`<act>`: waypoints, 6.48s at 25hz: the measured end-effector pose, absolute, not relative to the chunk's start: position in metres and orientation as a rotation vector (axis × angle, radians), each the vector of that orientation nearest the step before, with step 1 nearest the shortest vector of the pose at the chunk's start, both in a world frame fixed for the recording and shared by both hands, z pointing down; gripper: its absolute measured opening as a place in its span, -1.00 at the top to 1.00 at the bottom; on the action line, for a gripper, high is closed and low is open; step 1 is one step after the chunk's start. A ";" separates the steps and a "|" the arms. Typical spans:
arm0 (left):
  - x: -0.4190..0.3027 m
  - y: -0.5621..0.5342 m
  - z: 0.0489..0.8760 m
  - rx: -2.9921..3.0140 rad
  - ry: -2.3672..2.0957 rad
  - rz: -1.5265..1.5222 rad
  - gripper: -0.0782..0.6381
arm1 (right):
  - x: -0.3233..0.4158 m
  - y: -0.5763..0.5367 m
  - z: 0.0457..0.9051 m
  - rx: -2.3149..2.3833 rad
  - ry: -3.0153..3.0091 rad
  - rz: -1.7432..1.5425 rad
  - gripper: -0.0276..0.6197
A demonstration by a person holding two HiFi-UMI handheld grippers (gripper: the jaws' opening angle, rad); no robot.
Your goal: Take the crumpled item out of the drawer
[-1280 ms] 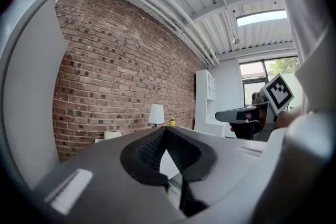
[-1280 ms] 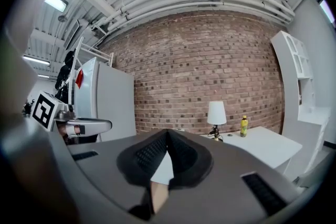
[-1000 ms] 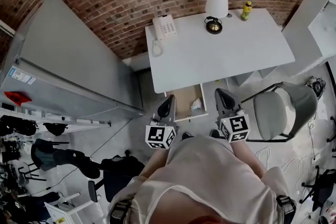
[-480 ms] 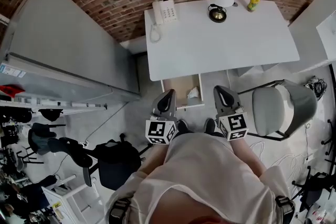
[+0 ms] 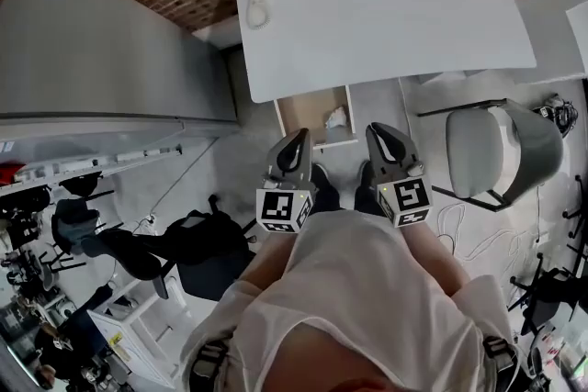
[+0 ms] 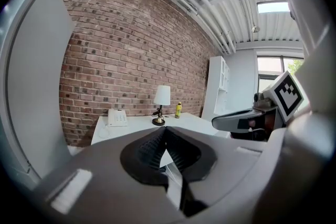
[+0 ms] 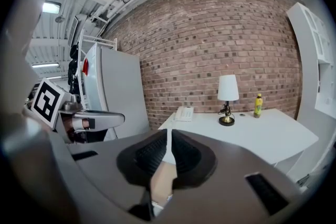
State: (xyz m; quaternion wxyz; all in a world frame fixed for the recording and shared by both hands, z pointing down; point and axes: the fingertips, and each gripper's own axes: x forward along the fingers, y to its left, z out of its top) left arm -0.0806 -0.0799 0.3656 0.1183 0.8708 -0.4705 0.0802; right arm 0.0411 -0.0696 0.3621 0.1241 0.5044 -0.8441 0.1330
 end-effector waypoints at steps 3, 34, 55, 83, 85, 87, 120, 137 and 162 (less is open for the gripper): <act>-0.078 -0.081 0.378 2.529 -1.348 0.253 0.76 | 0.039 -0.069 0.374 1.448 -2.448 0.415 0.89; -0.131 -0.102 0.539 2.225 -1.373 0.378 0.76 | 0.041 -0.095 0.545 1.481 -2.255 0.655 0.89; -0.111 -0.089 0.663 2.135 -1.279 0.447 0.76 | 0.040 -0.086 0.649 1.465 -2.184 0.793 0.89; -0.066 -0.095 0.734 2.151 -1.027 0.615 0.15 | 0.054 -0.071 0.699 1.459 -2.147 0.922 0.89; -0.062 -0.100 0.739 2.173 -1.005 0.641 0.15 | 0.058 -0.071 0.699 1.464 -2.146 0.926 0.89; -0.058 -0.108 0.745 2.183 -0.983 0.654 0.15 | 0.062 -0.072 0.701 1.468 -2.144 0.930 0.89; -0.039 -0.145 0.907 2.101 -0.700 1.226 0.15 | 0.100 -0.073 0.725 1.535 -2.092 1.117 0.89; -0.034 -0.143 0.922 2.008 -0.627 1.214 0.76 | 0.098 -0.072 0.733 1.525 -2.092 1.218 0.89; -0.046 -0.150 0.889 2.139 -0.863 1.041 0.76 | 0.090 -0.060 0.735 1.489 -2.127 1.211 0.89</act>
